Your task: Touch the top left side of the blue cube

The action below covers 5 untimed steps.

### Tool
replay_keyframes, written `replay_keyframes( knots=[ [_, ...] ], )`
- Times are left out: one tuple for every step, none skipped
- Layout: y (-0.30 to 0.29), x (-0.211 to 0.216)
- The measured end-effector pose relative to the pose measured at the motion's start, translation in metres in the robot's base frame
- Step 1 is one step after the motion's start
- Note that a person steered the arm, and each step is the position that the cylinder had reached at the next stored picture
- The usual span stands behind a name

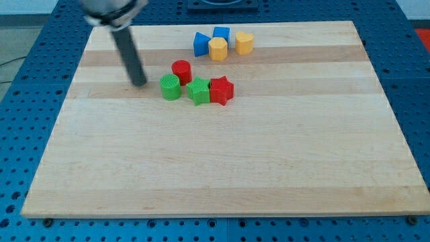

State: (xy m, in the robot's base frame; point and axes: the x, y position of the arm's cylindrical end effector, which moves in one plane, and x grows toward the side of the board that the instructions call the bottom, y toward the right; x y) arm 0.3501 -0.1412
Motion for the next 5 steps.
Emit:
replay_keyframes(
  knots=[
    [0.069,-0.028],
    [0.076,-0.043],
    [0.076,-0.003],
    [0.078,-0.011],
    [0.010,-0.049]
  ],
)
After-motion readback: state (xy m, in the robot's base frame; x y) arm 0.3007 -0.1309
